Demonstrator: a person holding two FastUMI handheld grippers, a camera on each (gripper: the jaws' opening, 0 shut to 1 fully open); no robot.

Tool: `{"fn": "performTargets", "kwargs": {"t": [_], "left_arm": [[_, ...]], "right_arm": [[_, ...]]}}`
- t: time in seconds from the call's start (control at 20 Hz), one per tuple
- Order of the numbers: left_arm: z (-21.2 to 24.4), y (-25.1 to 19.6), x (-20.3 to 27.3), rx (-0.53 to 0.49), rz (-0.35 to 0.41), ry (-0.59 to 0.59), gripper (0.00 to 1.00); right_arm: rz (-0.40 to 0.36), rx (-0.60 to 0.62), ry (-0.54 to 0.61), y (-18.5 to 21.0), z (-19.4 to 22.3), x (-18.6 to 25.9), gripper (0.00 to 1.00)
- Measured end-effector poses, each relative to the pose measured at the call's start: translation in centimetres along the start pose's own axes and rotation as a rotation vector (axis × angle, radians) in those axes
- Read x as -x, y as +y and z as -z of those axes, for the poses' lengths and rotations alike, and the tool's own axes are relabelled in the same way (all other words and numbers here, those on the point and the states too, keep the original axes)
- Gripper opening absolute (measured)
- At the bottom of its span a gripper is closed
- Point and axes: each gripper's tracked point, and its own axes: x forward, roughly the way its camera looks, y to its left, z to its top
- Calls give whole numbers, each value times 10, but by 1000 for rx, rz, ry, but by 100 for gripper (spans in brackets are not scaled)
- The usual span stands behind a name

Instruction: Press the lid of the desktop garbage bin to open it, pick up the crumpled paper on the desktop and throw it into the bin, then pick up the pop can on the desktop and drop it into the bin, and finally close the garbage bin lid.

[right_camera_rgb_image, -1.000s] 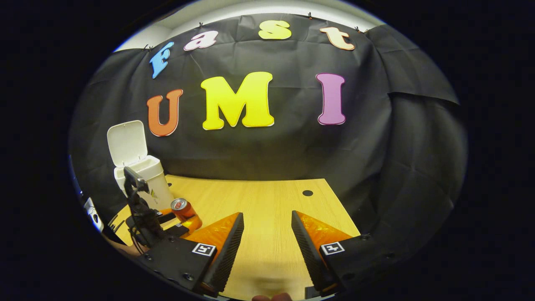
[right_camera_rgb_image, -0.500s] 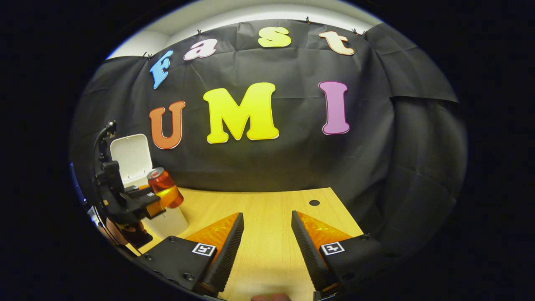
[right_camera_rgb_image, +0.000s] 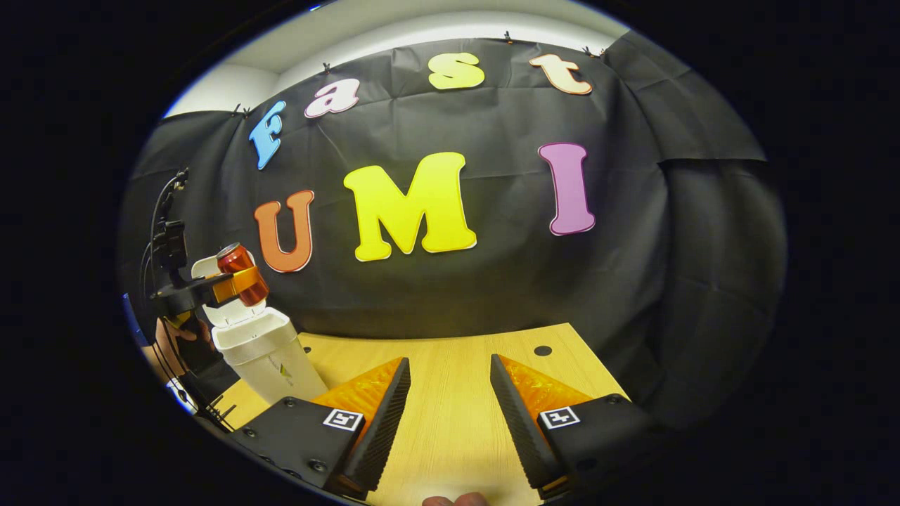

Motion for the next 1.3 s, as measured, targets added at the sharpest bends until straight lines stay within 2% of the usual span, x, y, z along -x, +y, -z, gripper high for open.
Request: {"fn": "performTargets", "kwargs": {"t": [0.3, 0.4, 0.85, 1.1, 1.3], "left_arm": [[36, 67, -11, 15, -169, 121, 81], [45, 81, -20, 31, -205, 150, 82], [94, 99, -33, 113, -282, 297, 84], [101, 102, -32, 128, -302, 311, 86], [104, 103, -30, 125, -310, 317, 86]], "right_arm": [[-37, 2, 20, 19, 1, -12, 77], [-55, 11, 26, 28, 2, -15, 76], [-69, 8, 53, 35, 10, -22, 76], [-60, 3, 60, 31, 12, -24, 74], [-64, 12, 74, 31, 18, -25, 76]]}}
